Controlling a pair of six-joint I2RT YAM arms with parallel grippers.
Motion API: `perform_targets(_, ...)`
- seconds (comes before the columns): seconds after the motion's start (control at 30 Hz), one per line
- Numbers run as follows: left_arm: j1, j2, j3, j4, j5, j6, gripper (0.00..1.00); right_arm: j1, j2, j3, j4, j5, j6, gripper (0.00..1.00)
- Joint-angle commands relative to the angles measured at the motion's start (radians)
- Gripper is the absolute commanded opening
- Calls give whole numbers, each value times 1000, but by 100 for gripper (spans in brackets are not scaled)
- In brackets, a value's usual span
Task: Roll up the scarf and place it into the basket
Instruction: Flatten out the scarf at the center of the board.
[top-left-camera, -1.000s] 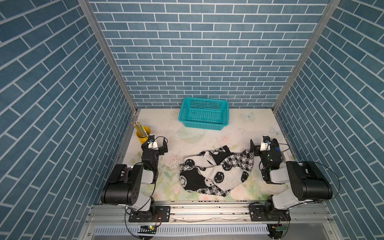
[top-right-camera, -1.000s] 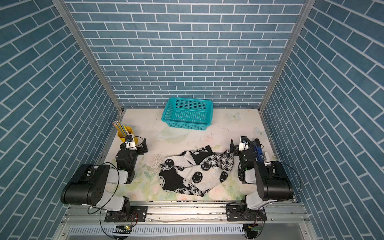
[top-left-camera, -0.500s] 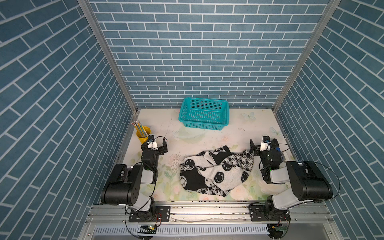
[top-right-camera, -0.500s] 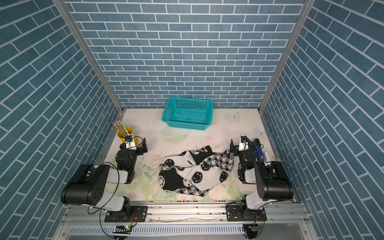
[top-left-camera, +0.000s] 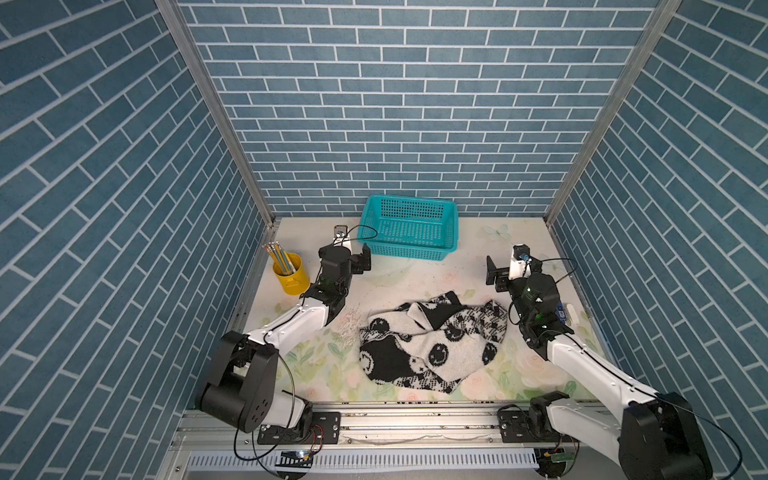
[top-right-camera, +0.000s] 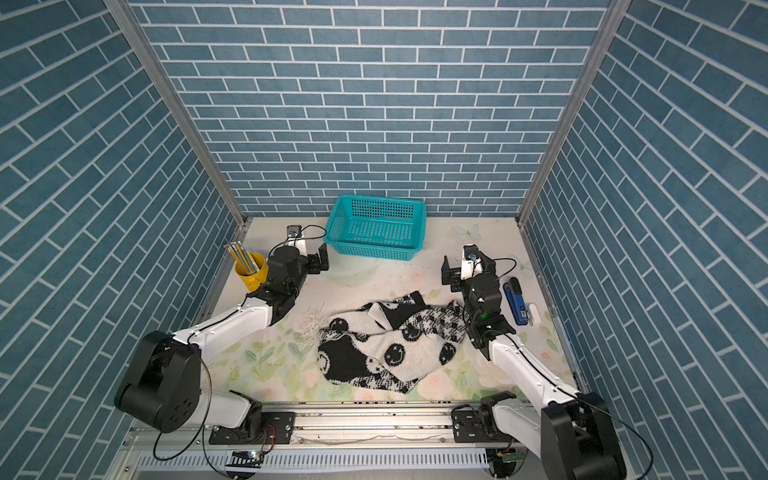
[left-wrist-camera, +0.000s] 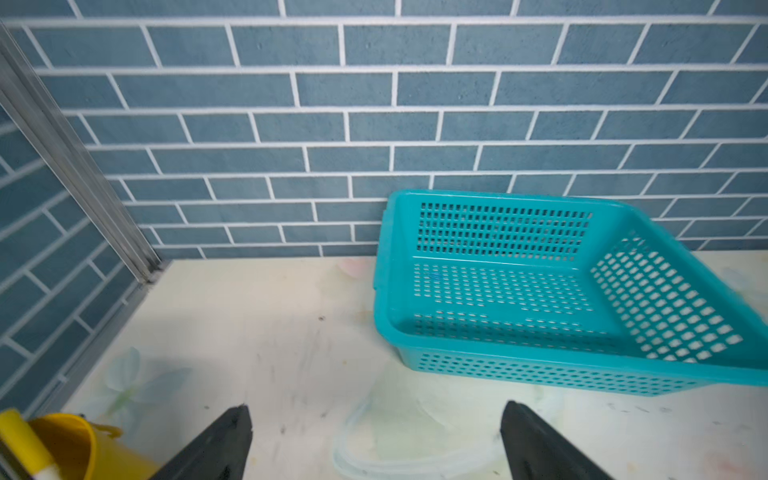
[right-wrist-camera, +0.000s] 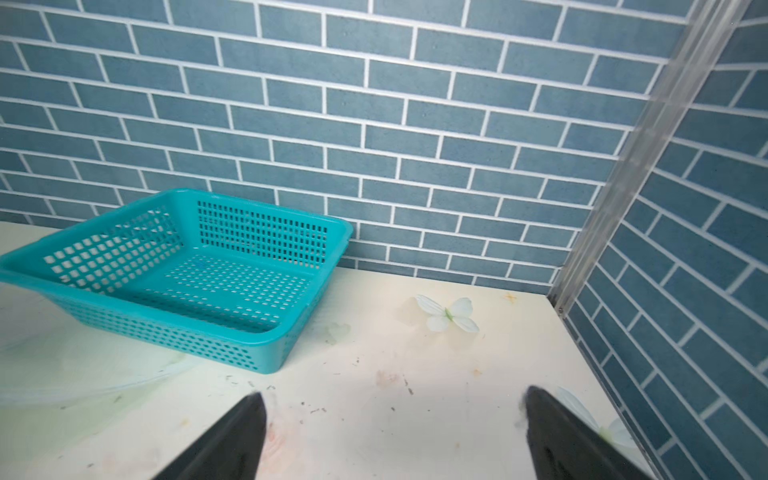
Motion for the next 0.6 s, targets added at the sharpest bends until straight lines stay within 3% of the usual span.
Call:
perform_targets(0.0,-81,-92,-18,-313,4,-248,100,94,-41,31,-299,52,71,100)
perform_targets(0.1,-193,-222,-101,-432,113,-316,100,120,-56,22,-328,73,118,99)
perform_targets(0.27,-452,-376,-173,-626,133,-412,100,121,-26,40,-327,150,127,99)
perform_targets(0.43,-488,-341,-228,-585,219,-456,100,121,-28,40,-299,172,144,100)
perform_targets(0.57,-536,-275,-209,-599,220,-509,100,120,-43,46,-325,170,146,99)
